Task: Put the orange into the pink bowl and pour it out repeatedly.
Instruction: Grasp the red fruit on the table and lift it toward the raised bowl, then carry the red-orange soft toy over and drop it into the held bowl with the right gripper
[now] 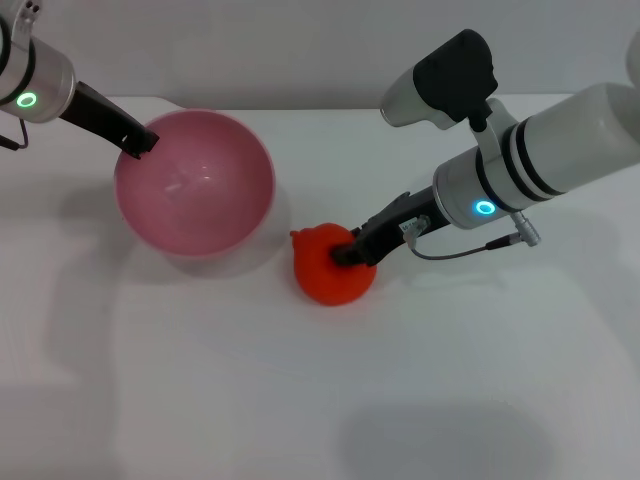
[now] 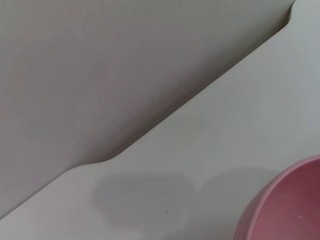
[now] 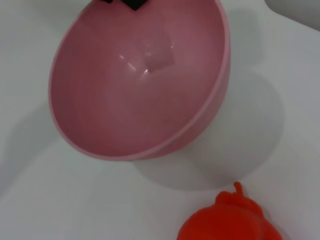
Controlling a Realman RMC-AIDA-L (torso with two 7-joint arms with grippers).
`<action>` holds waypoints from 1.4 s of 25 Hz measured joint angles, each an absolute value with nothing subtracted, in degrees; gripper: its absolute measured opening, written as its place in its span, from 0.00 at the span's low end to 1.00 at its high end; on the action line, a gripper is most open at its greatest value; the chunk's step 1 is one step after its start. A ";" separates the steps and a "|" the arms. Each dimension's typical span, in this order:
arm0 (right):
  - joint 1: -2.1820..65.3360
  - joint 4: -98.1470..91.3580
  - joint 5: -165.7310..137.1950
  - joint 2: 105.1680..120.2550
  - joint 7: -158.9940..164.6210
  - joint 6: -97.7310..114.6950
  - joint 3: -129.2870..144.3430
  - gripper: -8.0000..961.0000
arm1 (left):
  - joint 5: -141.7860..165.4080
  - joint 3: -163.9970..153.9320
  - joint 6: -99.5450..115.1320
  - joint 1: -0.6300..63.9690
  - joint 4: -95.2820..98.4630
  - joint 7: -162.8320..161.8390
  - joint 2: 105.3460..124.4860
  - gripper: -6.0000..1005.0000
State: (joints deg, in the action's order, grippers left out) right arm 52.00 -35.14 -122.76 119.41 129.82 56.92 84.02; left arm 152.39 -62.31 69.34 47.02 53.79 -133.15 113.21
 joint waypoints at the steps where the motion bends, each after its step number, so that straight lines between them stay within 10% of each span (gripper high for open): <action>1: 51.99 -35.19 -122.76 119.40 129.82 56.91 84.02 0.53 | 152.40 -62.31 69.34 47.02 53.79 -133.15 113.22 0.05; 10: 50.41 -37.33 -122.89 119.04 129.89 57.13 83.56 0.13 | 152.46 -62.30 69.35 47.14 54.25 -133.15 113.27 0.05; 23: 33.48 -68.32 -129.31 118.83 133.50 57.40 74.75 0.06 | 152.50 -62.35 69.55 47.63 55.39 -133.15 113.33 0.05; 35: 35.71 -85.60 -127.41 119.15 133.09 61.17 78.03 0.07 | 152.58 -63.77 69.45 48.87 55.34 -133.09 115.26 0.05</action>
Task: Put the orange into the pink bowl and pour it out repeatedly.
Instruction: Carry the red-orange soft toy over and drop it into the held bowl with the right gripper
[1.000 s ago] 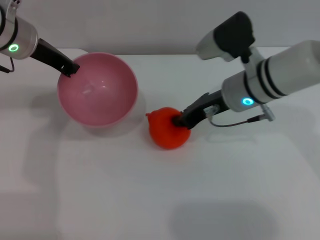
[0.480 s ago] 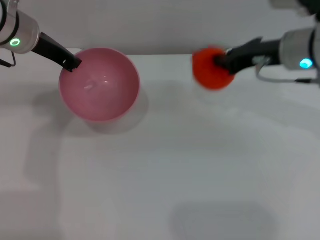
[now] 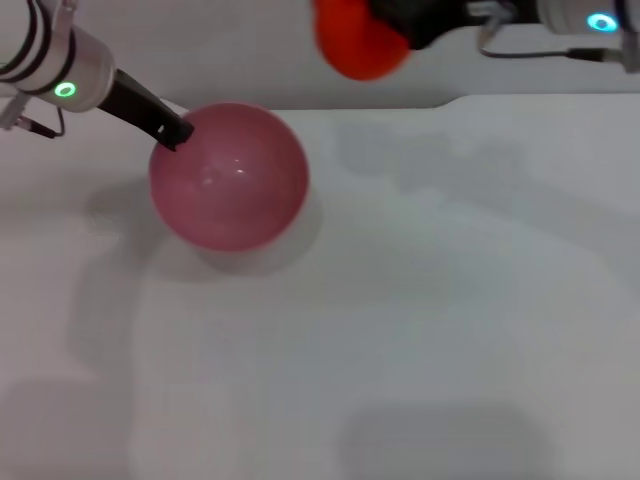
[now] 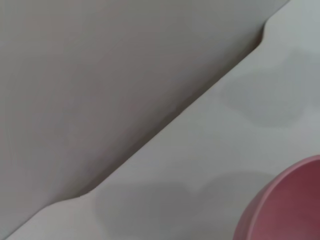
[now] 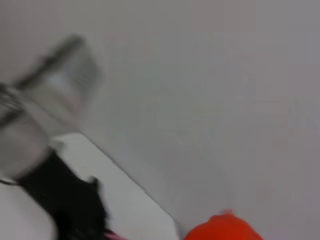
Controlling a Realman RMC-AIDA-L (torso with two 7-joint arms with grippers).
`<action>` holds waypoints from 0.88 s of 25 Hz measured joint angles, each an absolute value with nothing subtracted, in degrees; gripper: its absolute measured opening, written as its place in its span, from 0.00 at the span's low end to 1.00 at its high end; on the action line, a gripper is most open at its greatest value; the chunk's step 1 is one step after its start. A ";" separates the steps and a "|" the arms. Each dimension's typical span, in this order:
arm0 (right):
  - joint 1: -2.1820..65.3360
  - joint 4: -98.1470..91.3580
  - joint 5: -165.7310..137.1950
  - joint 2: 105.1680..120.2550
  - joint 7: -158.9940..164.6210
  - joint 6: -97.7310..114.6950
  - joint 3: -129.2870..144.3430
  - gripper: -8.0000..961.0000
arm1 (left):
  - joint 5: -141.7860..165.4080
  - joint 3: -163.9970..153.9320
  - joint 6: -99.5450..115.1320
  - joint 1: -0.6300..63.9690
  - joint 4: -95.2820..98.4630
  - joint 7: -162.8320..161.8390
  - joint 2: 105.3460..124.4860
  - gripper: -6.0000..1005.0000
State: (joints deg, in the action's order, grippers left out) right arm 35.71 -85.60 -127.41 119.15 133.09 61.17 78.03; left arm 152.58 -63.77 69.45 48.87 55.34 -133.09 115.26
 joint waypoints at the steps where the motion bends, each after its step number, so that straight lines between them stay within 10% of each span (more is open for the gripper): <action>1: 35.71 -85.60 -127.41 119.15 133.09 61.17 78.03 0.07 | 152.58 -63.86 69.42 49.02 55.33 -133.09 115.44 0.05; 22: 39.27 -75.77 -126.42 119.17 132.13 54.43 93.27 0.09 | 152.58 -65.49 69.32 51.13 55.02 -133.06 117.39 0.05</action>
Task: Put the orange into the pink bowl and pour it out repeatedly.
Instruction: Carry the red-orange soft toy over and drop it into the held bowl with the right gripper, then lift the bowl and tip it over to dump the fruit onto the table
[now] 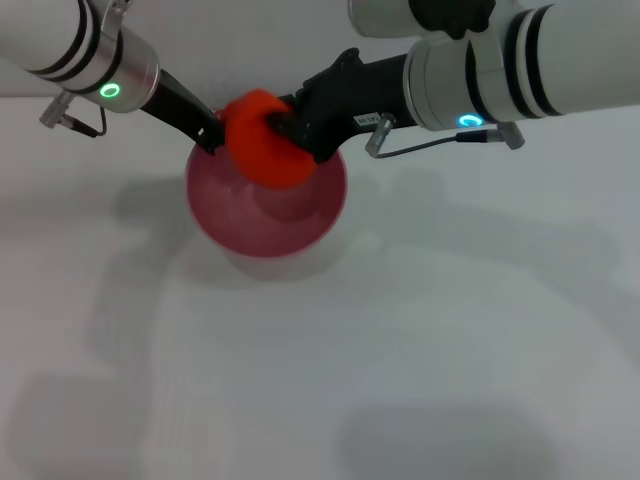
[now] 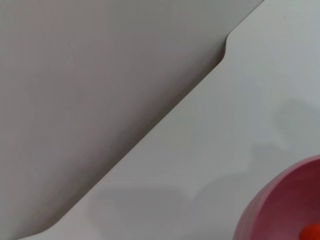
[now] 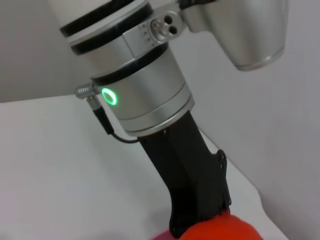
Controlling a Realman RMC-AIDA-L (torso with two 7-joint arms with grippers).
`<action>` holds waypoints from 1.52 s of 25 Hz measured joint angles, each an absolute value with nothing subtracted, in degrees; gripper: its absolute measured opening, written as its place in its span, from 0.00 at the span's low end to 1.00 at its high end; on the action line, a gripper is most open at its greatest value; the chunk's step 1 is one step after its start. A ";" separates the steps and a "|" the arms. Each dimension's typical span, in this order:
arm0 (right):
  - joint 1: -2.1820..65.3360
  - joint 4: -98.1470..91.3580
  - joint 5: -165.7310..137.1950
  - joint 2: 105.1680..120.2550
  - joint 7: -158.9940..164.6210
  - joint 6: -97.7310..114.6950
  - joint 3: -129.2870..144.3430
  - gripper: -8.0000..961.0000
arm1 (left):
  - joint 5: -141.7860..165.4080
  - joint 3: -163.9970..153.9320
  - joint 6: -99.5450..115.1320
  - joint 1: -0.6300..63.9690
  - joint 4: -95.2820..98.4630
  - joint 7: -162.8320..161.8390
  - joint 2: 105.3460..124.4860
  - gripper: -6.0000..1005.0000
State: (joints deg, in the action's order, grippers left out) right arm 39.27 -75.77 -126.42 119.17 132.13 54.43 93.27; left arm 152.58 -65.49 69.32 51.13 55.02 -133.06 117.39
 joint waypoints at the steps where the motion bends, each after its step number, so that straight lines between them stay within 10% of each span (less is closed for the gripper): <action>1: 39.21 -75.76 -126.41 119.19 132.13 54.20 93.35 0.09 | 152.58 -65.49 69.32 51.13 55.02 -133.06 117.39 0.05; 5: 39.09 -75.82 -126.39 119.20 132.13 53.95 93.46 0.09 | 152.58 -65.49 69.31 51.12 55.01 -133.06 117.40 0.05; 18: 35.67 -79.59 -125.56 119.55 130.93 51.09 91.79 0.63 | 152.58 -65.61 69.58 50.41 55.04 -133.07 117.41 0.05; 38: 15.44 -55.17 -19.61 119.20 34.69 70.28 84.75 0.63 | 151.88 -67.02 66.50 48.89 55.00 -133.27 117.86 0.05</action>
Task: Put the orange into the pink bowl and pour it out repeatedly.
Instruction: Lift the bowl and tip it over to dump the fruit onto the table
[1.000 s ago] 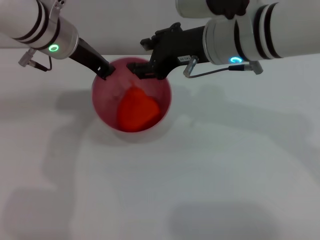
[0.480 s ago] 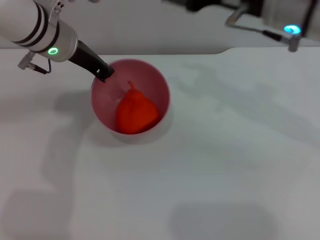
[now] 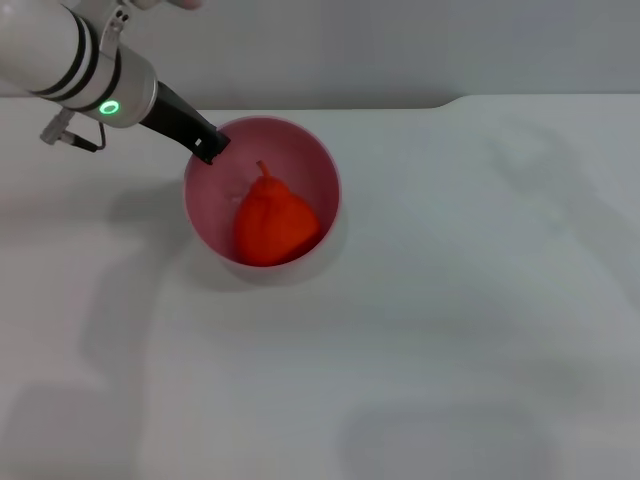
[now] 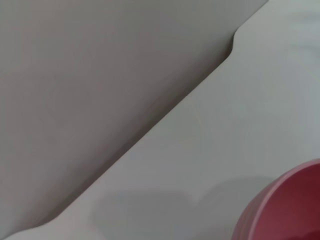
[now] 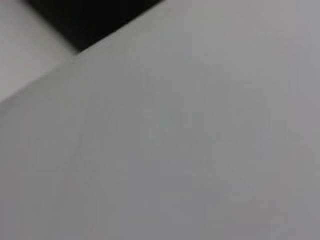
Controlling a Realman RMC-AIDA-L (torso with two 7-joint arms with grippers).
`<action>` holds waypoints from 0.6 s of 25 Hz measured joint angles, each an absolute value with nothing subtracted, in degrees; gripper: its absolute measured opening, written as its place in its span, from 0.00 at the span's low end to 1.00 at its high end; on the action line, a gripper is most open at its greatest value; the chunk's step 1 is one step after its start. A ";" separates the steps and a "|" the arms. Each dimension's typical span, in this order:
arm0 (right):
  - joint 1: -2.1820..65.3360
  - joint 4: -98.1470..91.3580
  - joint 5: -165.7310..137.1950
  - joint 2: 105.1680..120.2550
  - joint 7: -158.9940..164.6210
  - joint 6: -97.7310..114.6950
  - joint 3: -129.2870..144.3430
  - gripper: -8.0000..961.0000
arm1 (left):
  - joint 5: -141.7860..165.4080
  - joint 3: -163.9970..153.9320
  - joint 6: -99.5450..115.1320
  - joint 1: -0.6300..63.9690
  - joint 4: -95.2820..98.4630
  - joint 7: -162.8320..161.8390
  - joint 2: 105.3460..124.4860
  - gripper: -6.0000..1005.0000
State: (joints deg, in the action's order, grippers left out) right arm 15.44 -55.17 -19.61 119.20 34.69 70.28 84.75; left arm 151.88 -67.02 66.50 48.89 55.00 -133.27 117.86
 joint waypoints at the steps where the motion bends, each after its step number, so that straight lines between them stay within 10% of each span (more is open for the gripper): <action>1: 15.53 -52.01 -15.77 119.20 31.71 73.79 84.61 0.63 | 151.09 -67.69 65.32 48.38 55.18 -133.56 118.02 0.05; 15: 15.35 -34.91 1.66 119.01 27.84 86.90 76.31 0.63 | 134.58 -87.76 39.80 36.91 62.57 -130.56 118.14 0.05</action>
